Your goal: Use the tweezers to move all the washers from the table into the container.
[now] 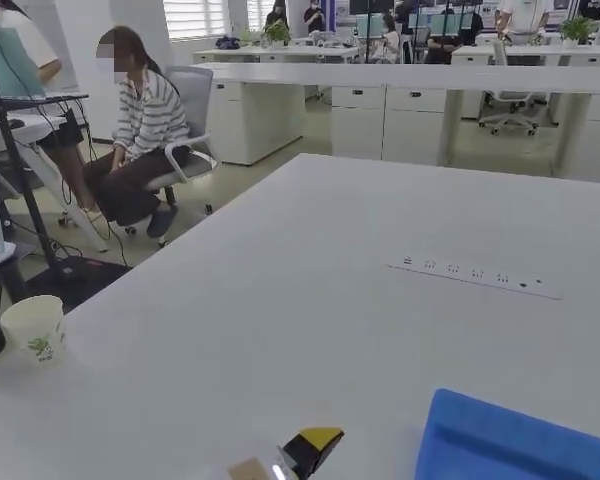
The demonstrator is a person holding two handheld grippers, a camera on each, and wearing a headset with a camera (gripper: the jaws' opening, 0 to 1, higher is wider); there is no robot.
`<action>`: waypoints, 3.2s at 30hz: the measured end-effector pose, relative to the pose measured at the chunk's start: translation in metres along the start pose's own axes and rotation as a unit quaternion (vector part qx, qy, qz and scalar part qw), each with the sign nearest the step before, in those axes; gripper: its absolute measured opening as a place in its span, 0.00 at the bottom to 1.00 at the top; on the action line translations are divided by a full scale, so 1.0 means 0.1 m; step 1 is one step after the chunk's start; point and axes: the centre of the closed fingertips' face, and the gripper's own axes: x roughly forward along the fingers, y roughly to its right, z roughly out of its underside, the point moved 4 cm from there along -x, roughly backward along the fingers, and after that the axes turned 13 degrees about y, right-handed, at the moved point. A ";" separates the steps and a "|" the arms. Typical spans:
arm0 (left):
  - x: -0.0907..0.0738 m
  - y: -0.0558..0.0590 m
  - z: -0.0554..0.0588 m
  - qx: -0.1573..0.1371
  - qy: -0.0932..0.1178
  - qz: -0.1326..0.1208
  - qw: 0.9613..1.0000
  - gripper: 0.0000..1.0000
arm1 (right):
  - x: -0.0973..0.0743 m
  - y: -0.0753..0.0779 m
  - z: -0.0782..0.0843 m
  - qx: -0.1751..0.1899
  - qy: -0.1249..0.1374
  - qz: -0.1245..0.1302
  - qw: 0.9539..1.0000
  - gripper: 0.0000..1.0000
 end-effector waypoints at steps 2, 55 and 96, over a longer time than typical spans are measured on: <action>0.00 0.00 0.01 0.001 -0.002 0.001 1.000 0.81 | 0.00 0.01 0.00 0.002 -0.003 0.001 1.000 0.01; -0.02 0.02 -0.12 -0.025 0.041 0.005 0.999 0.83 | -0.10 -0.13 0.00 0.113 -0.037 -0.022 0.993 0.02; -0.01 0.01 -0.11 -0.026 0.037 0.001 0.999 0.82 | -0.17 0.56 -0.80 0.197 0.068 -0.015 0.978 0.03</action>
